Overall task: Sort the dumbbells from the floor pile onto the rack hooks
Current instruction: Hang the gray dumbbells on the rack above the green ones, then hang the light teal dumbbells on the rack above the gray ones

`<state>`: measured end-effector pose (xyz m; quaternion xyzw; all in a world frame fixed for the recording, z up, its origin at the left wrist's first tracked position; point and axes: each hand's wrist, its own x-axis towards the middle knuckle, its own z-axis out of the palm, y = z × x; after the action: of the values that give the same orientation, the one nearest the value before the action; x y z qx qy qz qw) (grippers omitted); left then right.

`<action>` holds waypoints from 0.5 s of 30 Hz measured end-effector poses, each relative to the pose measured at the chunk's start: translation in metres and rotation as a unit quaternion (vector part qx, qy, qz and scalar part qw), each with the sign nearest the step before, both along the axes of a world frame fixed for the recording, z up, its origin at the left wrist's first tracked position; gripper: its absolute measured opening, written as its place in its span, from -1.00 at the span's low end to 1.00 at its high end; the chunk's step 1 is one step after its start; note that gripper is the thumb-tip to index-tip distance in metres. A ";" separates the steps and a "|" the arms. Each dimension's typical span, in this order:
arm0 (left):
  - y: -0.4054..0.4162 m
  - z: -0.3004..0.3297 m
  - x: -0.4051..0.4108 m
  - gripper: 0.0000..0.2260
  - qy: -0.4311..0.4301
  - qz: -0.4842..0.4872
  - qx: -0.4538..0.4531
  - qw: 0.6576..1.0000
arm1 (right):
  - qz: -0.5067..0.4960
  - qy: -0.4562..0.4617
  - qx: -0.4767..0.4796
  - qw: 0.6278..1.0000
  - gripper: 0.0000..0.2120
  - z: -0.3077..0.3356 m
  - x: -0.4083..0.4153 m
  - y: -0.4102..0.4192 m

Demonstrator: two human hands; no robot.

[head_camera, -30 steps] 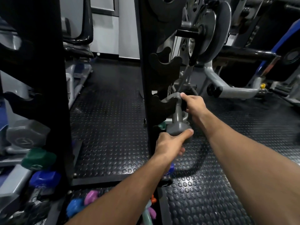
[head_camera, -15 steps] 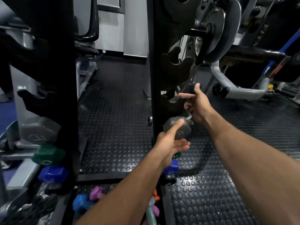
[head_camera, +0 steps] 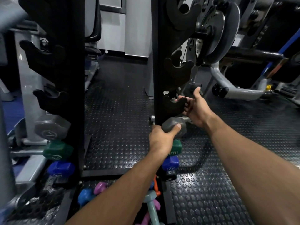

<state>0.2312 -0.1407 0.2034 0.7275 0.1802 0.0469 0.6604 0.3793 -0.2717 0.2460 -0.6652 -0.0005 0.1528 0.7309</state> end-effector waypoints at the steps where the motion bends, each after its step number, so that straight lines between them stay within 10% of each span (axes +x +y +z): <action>1: 0.003 -0.001 -0.002 -0.62 0.003 -0.009 0.006 1.000 | -0.019 -0.010 -0.006 1.000 -0.16 -0.003 -0.004 -0.004; 7: 0.031 -0.017 -0.023 -0.35 0.029 -0.083 0.103 0.991 | -0.145 -0.039 -0.105 0.983 -0.51 -0.051 -0.075 -0.022; 15: 0.095 -0.119 -0.085 -0.50 0.169 -0.083 0.176 0.966 | -0.233 0.124 -0.312 0.913 -0.76 -0.217 -0.183 -0.031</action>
<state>0.1460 -0.0458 0.0847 0.8417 0.2172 -0.1010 0.4838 0.1963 -0.3023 0.0292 -0.8167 0.2926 0.0519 0.4947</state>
